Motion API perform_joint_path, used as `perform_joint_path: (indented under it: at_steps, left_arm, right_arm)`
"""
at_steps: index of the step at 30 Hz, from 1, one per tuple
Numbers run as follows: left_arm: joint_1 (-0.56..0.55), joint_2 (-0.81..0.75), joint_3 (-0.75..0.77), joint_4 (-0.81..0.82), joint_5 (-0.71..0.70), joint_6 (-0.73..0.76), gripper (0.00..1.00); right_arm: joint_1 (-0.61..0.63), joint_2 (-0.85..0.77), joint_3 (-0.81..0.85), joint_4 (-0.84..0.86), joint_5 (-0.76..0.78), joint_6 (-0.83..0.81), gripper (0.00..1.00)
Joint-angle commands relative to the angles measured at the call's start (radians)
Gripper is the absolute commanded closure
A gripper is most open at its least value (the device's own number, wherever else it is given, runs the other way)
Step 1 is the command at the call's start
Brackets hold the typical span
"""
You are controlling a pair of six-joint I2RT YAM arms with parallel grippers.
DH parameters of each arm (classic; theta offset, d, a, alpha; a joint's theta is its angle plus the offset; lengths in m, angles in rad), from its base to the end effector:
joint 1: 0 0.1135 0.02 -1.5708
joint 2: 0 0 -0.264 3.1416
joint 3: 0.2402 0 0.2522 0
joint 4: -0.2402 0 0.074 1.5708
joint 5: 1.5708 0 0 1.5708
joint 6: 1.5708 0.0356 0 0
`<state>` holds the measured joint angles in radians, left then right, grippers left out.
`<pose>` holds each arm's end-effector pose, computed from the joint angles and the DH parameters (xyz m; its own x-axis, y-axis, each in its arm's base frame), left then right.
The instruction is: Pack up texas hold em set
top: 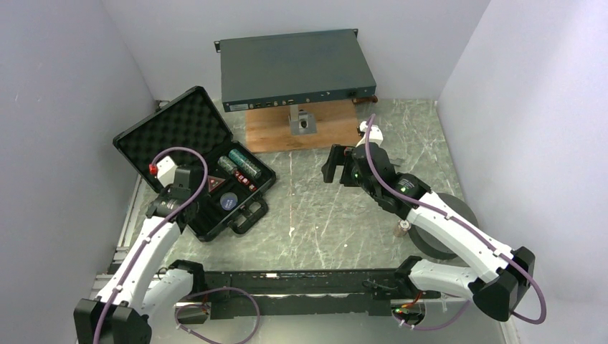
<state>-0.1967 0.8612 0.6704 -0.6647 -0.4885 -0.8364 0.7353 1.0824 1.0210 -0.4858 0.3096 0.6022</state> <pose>0.1690 -0.0167 0.2466 -0.4002 -0.5886 -0.7025 -0.6361 0.7302 -0.2494 0.1826 0.1506 0.3353 -0.5706 0.2114 -0.7936 -0.1489 0.9237 0.3531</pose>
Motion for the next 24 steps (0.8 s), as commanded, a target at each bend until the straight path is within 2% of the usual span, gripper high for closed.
perform_joint_path:
  at_steps: [1, 9, 24]
  left_arm:
    - [0.045, 0.034, 0.038, 0.112, 0.028, -0.005, 1.0]
    - [0.092, 0.122, 0.039, 0.2, 0.089, 0.067, 1.0]
    - [0.179, 0.262, 0.05, 0.24, 0.17, 0.091, 1.0]
  right_arm:
    - [-0.008, -0.017, -0.004, 0.023, 0.017, -0.007, 0.0]
    - [-0.023, -0.015, -0.02, 0.029, 0.015, -0.017, 0.0]
    - [-0.07, 0.009, -0.047, 0.055, -0.028, -0.032, 0.0]
